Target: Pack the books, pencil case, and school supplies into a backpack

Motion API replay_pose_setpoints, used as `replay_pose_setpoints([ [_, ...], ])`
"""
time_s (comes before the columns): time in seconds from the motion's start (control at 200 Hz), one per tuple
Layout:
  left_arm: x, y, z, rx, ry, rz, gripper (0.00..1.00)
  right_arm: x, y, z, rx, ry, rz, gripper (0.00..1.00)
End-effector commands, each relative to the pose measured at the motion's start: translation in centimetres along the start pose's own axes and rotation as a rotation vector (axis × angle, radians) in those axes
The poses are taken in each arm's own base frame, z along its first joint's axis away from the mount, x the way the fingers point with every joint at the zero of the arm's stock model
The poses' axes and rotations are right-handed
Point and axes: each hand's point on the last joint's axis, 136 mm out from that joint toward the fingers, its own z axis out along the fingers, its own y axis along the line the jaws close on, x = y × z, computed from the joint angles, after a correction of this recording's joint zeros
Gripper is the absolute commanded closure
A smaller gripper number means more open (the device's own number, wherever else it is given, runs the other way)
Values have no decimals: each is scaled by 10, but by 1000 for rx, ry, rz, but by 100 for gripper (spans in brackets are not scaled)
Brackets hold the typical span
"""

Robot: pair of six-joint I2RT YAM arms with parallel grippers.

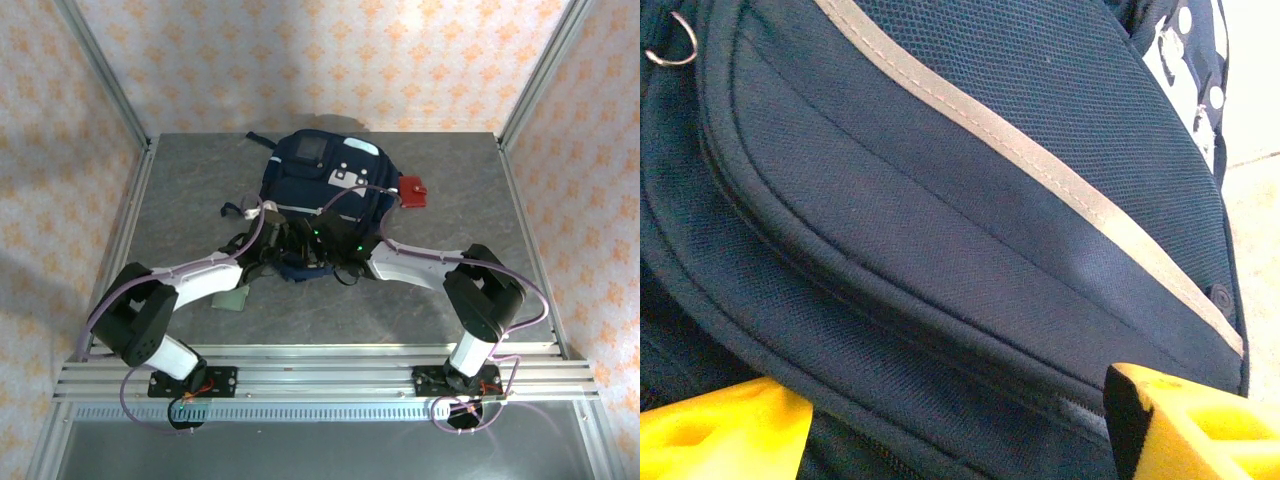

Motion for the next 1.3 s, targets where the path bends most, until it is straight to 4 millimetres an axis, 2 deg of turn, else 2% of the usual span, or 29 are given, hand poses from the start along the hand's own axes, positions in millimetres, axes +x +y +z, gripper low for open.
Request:
replay_pose_setpoints([
  [0.0, -11, -18, 11, 44, -50, -31, 28, -13, 24, -8, -98, -45, -8, 100],
  [0.03, -12, -18, 13, 43, -56, -33, 34, -12, 24, -7, -96, -44, -9, 100],
  [0.13, -14, -17, 23, 41, -53, -34, 83, -10, 18, -6, -75, -40, -16, 100],
  [0.2, -13, -14, 28, 31, -39, -38, 100, -8, 11, -7, -44, -41, -24, 100],
  [0.35, -25, -2, 22, -5, -66, -25, 100, -6, -20, -14, 23, -35, 1, 100],
  [0.425, -35, 7, 18, -24, -78, -25, 100, -5, -49, -22, 85, -37, 23, 100],
  [0.641, -62, 33, 3, -86, -128, -6, 100, -4, -146, -51, 288, -63, 117, 100],
  [0.726, -71, 37, 2, -100, -144, 4, 100, -8, -164, -62, 334, -88, 135, 100],
  [0.801, -80, 33, 5, -106, -150, 26, 100, -11, -156, -63, 297, -91, 137, 100],
  [0.861, -90, 28, 8, -117, -161, 46, 100, -14, -140, -59, 232, -89, 145, 100],
  [1.021, -122, 12, 9, -149, -201, 99, 100, -21, -77, -42, 95, -85, 85, 100],
  [1.056, -127, 10, 7, -155, -210, 105, 91, -21, -62, -37, 59, -81, 77, 100],
  [1.116, -132, 6, 0, -154, -222, 117, 70, -22, -36, -28, -11, -74, 69, 100],
  [1.166, -131, 6, -7, -152, -224, 115, 55, -22, -22, -21, -48, -71, 64, 100],
  [1.216, -126, 6, -14, -136, -213, 108, 47, -23, -11, -16, -70, -69, 59, 100],
  [1.296, -106, 10, -24, -98, -176, 78, 41, -24, -4, -8, -84, -63, 57, 100],
])
